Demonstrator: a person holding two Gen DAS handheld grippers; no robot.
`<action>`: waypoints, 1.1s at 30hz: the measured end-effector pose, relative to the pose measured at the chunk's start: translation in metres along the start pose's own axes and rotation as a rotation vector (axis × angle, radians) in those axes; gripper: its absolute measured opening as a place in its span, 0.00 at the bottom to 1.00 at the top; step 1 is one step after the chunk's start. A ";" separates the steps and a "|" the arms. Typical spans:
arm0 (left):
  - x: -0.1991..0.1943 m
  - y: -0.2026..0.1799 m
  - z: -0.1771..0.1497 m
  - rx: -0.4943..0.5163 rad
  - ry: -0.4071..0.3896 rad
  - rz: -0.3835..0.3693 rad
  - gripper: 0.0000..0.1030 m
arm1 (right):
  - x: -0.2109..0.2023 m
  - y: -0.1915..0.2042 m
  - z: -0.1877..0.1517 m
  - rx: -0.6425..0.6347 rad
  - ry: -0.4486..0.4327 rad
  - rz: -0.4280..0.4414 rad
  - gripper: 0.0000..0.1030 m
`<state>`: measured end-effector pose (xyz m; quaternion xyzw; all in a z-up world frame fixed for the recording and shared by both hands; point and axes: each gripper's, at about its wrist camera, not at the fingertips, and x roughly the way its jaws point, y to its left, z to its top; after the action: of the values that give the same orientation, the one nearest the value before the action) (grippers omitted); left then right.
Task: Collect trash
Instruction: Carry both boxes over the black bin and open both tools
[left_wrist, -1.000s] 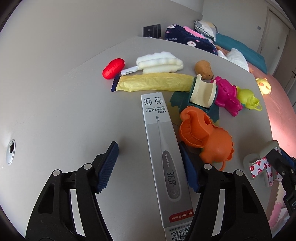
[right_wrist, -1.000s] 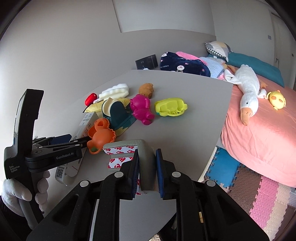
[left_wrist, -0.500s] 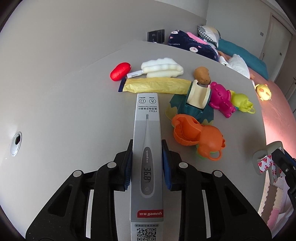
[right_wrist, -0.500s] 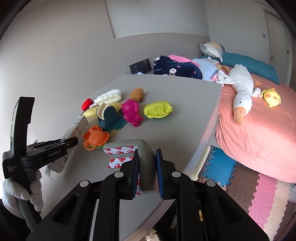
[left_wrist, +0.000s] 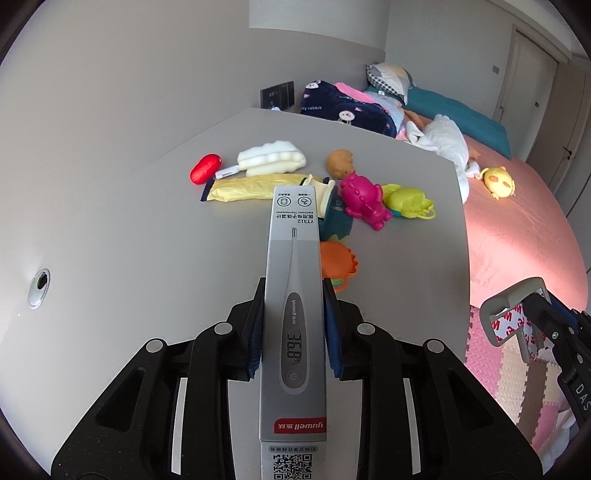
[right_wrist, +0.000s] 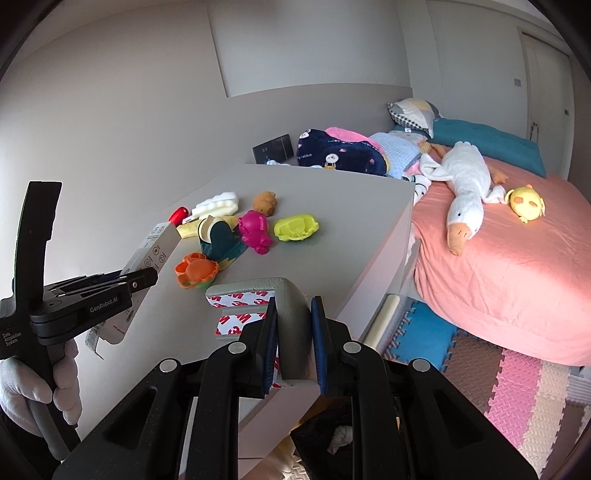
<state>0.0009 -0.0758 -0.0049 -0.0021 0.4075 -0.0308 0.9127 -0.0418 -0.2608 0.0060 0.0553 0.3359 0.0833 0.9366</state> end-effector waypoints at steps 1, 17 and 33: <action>-0.001 -0.003 -0.001 0.004 -0.001 -0.003 0.26 | -0.003 -0.002 -0.001 0.001 -0.002 -0.002 0.18; -0.011 -0.048 -0.009 0.066 0.002 -0.063 0.26 | -0.038 -0.034 -0.013 0.050 -0.020 -0.075 0.18; -0.015 -0.108 -0.016 0.160 0.013 -0.154 0.26 | -0.064 -0.078 -0.025 0.114 -0.025 -0.161 0.18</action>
<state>-0.0269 -0.1826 -0.0016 0.0397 0.4083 -0.1335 0.9021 -0.0971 -0.3489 0.0143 0.0822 0.3319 -0.0122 0.9396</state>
